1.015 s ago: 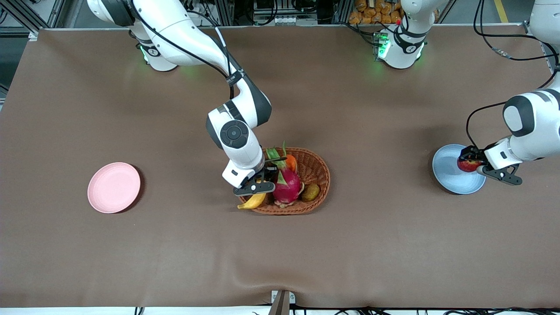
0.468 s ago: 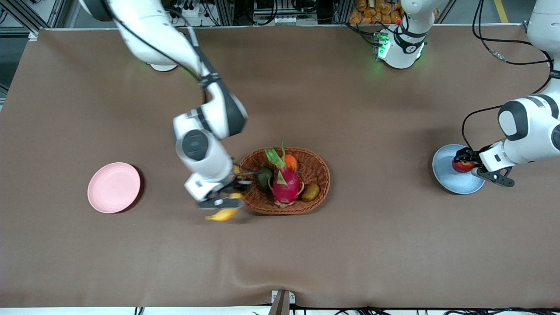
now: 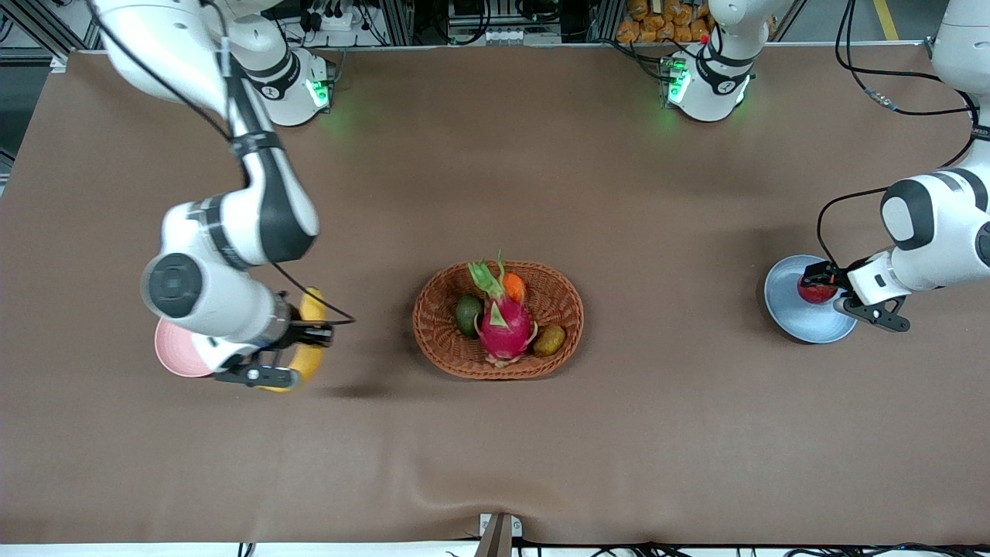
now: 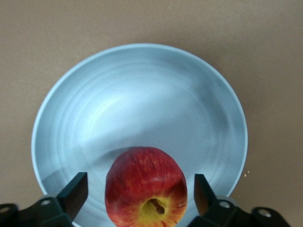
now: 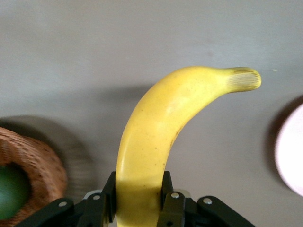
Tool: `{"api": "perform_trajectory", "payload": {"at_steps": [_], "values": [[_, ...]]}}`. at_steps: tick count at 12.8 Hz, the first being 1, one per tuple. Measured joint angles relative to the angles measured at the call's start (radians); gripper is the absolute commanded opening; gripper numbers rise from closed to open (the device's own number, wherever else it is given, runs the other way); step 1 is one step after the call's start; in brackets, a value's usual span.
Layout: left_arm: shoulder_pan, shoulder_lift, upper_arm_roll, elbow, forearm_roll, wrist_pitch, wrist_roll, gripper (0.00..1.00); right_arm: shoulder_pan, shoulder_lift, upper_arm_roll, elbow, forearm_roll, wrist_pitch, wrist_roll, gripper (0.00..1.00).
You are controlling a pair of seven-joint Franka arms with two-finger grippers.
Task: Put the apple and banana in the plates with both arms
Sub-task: 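Lower the apple onto the blue plate while the right gripper lowers the banana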
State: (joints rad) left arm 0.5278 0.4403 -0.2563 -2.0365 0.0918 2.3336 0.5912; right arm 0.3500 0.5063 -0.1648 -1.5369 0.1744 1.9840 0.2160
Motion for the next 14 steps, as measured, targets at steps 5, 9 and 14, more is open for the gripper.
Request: {"api": "perform_trajectory", "payload": {"at_steps": [5, 9, 14], "values": [[-0.001, -0.005, -0.034, 0.122, 0.000, -0.131, 0.013, 1.00, -0.251, -0.093, -0.003, -0.213, -0.001, 0.012, -0.321, 0.00], [-0.002, -0.012, -0.085, 0.238, 0.000, -0.239, 0.014, 1.00, -0.303, -0.080, 0.000, -0.325, -0.006, 0.181, -0.425, 0.02], [-0.002, -0.030, -0.137, 0.300, 0.000, -0.273, -0.020, 1.00, -0.305, -0.068, 0.005, -0.434, -0.014, 0.340, -0.488, 0.12]]}}
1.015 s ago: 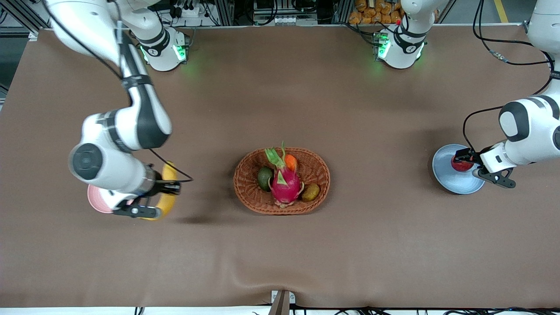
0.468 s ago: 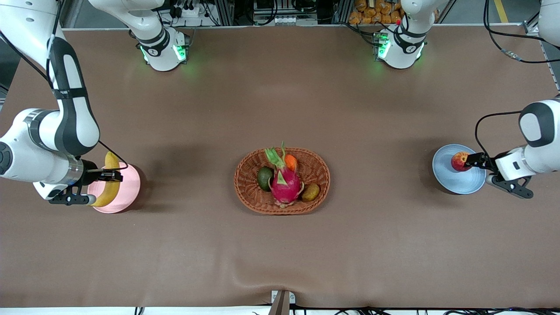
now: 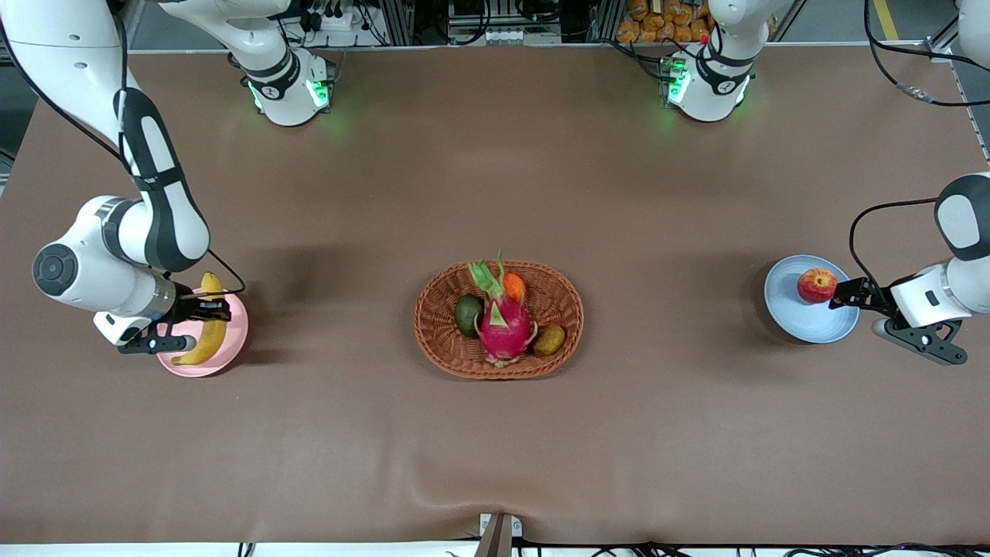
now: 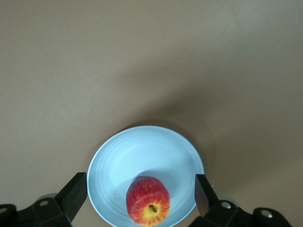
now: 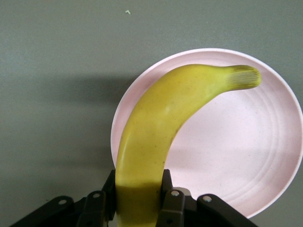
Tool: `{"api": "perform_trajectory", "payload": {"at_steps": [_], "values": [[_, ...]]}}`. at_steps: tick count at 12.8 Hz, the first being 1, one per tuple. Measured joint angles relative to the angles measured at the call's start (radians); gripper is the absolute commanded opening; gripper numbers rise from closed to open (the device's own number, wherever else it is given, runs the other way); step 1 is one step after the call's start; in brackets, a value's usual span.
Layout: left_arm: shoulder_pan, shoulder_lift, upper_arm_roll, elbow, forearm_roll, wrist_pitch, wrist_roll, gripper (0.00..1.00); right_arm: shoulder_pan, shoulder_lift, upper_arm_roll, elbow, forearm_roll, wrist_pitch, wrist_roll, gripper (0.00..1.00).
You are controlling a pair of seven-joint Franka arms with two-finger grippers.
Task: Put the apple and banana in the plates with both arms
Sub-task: 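Lower the apple onto the blue plate while the right gripper lowers the banana, then open both grippers and lift them away from the plates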
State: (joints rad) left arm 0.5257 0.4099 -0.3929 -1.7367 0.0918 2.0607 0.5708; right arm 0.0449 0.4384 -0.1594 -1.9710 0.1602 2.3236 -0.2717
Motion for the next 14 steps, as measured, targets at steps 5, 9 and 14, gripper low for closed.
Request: {"api": "perform_trajectory", "payload": {"at_steps": [5, 9, 14], "values": [[-0.012, -0.022, -0.020, 0.032, 0.000, -0.061, -0.026, 1.00, -0.031, 0.031, -0.001, -0.004, -0.004, 0.060, -0.053, 1.00], [-0.167, -0.098, 0.075, 0.059, -0.021, -0.190, -0.103, 1.00, -0.025, 0.003, 0.009, 0.015, -0.004, -0.019, -0.044, 1.00], [-0.489, -0.253, 0.351, 0.148, -0.096, -0.386, -0.123, 1.00, 0.047, -0.159, 0.015, 0.054, -0.032, -0.218, 0.101, 1.00]]}}
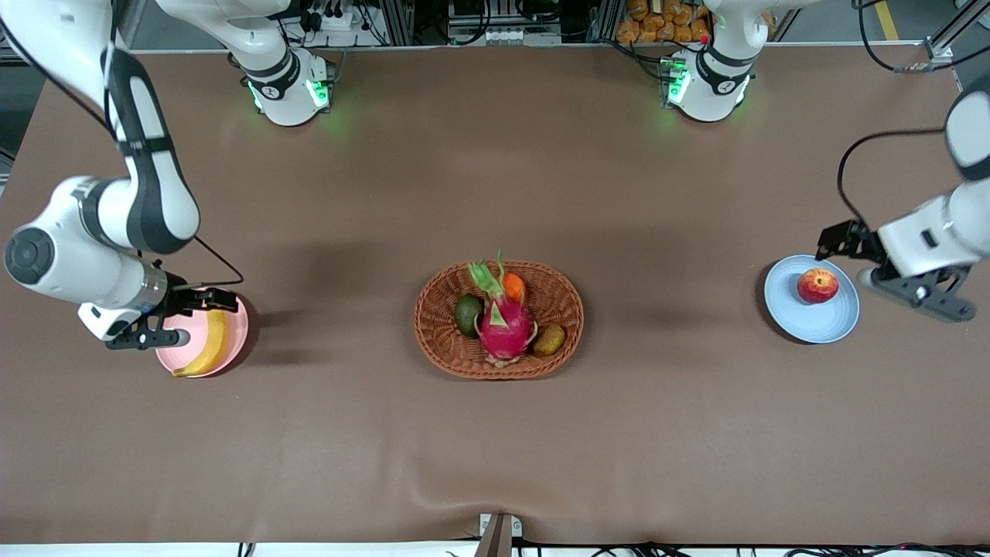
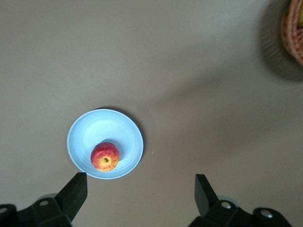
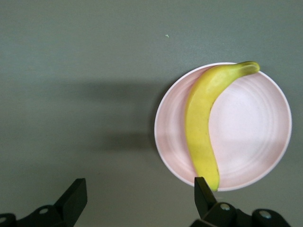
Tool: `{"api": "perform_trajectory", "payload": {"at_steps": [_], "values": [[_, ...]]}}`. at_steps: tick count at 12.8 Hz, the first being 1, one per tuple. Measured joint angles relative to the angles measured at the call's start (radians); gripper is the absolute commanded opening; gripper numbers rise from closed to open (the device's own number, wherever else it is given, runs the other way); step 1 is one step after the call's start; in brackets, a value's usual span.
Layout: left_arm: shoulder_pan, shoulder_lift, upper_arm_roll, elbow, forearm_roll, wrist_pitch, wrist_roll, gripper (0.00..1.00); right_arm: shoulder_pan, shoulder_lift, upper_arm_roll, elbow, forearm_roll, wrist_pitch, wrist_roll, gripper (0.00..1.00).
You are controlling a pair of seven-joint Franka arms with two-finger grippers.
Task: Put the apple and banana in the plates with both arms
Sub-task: 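Open both grippers and lift them away from the plates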
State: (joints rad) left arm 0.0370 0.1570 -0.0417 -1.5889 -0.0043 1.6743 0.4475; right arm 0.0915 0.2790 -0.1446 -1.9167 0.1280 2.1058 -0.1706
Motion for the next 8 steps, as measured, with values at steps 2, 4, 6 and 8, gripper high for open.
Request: {"api": "perform_trajectory", "payload": {"at_steps": [2, 4, 6, 8], "values": [[-0.039, -0.012, 0.052, 0.042, -0.001, -0.037, -0.063, 1.00, -0.011, -0.070, -0.015, 0.011, -0.016, -0.088, 0.004, 1.00], [-0.092, -0.024, 0.132, 0.054, -0.008, -0.056, -0.141, 1.00, -0.044, -0.110, -0.023, 0.070, -0.022, -0.219, 0.004, 1.00], [-0.102, -0.051, 0.150, 0.058, -0.014, -0.096, -0.176, 1.00, -0.073, -0.122, -0.025, 0.176, -0.026, -0.360, 0.004, 1.00], [-0.102, -0.110, 0.155, 0.060, -0.014, -0.186, -0.223, 1.00, -0.079, -0.123, -0.028, 0.269, -0.028, -0.478, 0.004, 1.00]]}}
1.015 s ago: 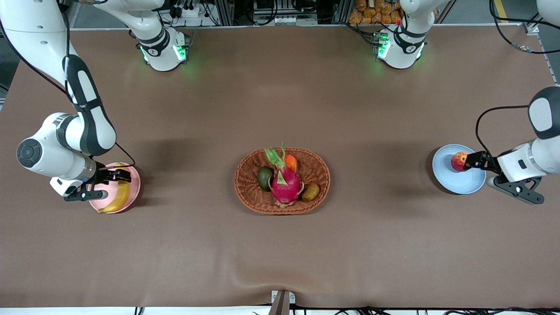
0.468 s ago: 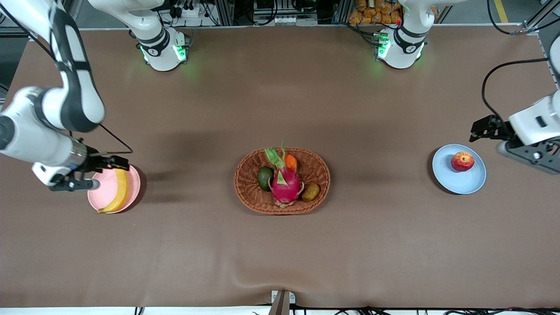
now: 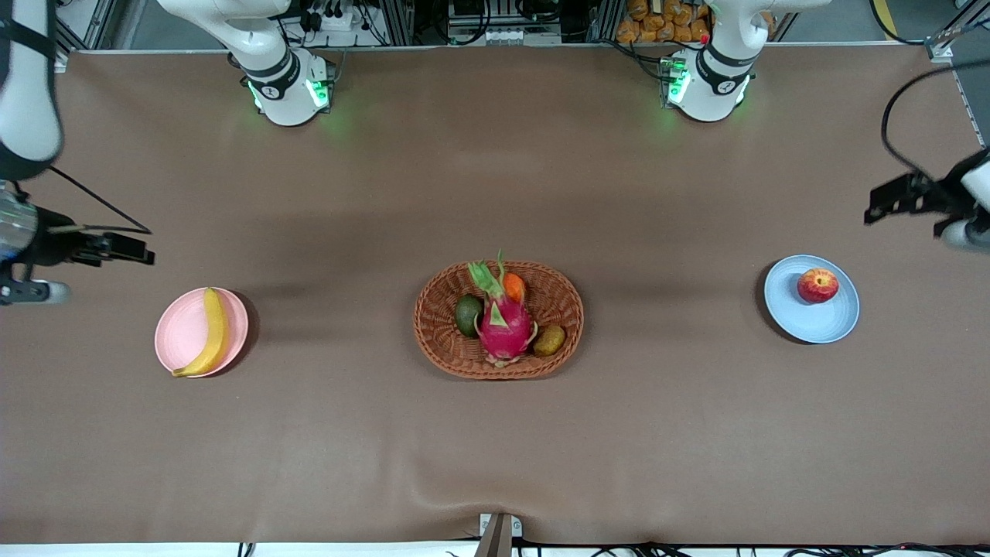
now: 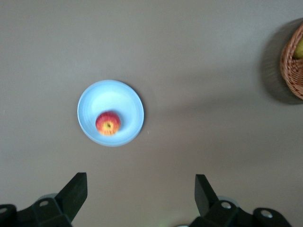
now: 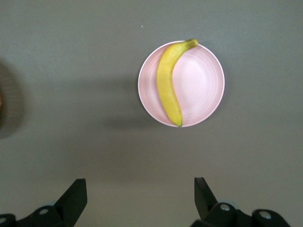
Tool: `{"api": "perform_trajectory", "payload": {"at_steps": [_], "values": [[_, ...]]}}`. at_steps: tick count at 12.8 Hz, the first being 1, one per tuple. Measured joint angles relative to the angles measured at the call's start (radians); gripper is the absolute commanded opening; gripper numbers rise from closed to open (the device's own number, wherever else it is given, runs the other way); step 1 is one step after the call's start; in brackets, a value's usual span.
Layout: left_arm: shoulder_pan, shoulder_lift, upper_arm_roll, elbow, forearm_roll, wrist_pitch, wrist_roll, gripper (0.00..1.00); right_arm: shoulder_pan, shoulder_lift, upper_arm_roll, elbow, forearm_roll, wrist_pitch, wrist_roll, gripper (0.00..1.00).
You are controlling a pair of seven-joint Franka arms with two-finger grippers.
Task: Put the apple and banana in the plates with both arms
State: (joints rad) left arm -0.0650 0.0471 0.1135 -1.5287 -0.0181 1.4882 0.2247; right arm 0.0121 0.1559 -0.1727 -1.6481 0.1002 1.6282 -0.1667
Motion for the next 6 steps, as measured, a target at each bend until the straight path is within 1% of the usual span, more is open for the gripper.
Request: {"api": "perform_trajectory", "payload": {"at_steps": [3, 4, 6], "values": [[0.001, -0.120, 0.008, -0.002, 0.002, -0.103, -0.033, 1.00, -0.002, -0.014, 0.014, 0.097, -0.001, -0.124, 0.047, 1.00], [0.003, -0.149, 0.011, -0.007, 0.004, -0.114, -0.037, 1.00, -0.011, -0.034, 0.039, 0.111, -0.003, -0.143, 0.070, 1.00], [0.019, -0.171, 0.016, -0.018, 0.005, -0.115, -0.039, 1.00, -0.054, -0.092, 0.114, 0.118, -0.024, -0.182, 0.100, 1.00]]}}
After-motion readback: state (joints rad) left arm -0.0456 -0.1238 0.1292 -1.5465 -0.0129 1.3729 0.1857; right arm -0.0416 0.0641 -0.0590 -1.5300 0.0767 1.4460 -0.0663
